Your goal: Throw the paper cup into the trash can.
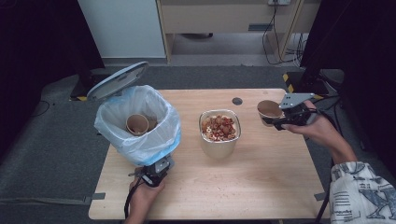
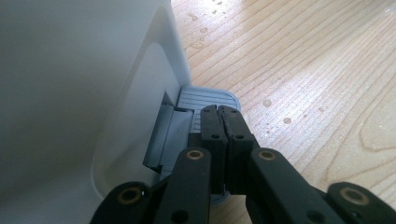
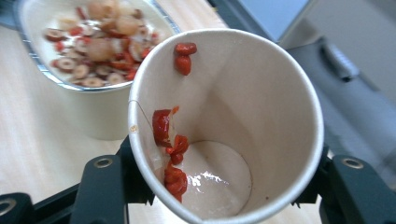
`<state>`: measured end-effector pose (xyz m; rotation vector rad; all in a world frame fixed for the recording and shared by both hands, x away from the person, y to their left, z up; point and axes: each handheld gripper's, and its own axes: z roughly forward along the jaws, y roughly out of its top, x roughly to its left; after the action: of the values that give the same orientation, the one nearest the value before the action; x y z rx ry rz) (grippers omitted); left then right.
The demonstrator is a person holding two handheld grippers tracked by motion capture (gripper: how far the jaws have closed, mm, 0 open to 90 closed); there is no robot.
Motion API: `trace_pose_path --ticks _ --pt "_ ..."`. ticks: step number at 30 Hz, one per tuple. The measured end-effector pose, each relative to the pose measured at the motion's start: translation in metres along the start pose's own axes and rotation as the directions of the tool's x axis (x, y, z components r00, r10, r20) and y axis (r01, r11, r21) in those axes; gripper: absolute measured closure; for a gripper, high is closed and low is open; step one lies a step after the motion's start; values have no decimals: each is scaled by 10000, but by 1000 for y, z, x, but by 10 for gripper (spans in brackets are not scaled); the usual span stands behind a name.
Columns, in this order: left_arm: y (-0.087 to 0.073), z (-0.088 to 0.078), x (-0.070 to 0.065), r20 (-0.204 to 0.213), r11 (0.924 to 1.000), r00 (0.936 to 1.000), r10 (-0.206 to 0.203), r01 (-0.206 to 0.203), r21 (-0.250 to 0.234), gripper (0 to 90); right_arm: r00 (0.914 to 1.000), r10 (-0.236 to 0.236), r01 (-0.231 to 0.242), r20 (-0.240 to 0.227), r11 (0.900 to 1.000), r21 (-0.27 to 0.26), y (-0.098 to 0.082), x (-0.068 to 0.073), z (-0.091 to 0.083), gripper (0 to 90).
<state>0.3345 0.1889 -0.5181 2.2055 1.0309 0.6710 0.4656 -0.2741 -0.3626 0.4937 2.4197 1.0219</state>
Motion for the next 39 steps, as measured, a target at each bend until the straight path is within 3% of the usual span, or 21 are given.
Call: trace_pose_path --ticks 3,6,16,21,26,39 --pt "0 0 0 -6 10000 10000 1 -1 0 878 9996 202 -203 -175 9998 -57 -2 -1 0 401" --pt "0 0 0 -12 10000 10000 13 -13 1 878 9964 732 -746 -434 9967 -312 -4 -4 -1 401" --pt "0 0 0 -31 10000 10000 36 -36 17 878 9915 1145 -1175 -617 9920 -469 4 -4 1 400" --pt "0 0 0 -28 10000 10000 36 -36 18 878 9851 1474 -1503 -887 9883 -273 16 -2 7 400" --pt "0 0 -1 -43 10000 10000 42 -42 23 879 9817 1611 -1660 -1014 9853 -416 28 -2 9 402" --pt "1 0 0 -26 10000 10000 28 -28 45 878 9775 1916 -1954 -887 9800 -373 65 3 12 402"
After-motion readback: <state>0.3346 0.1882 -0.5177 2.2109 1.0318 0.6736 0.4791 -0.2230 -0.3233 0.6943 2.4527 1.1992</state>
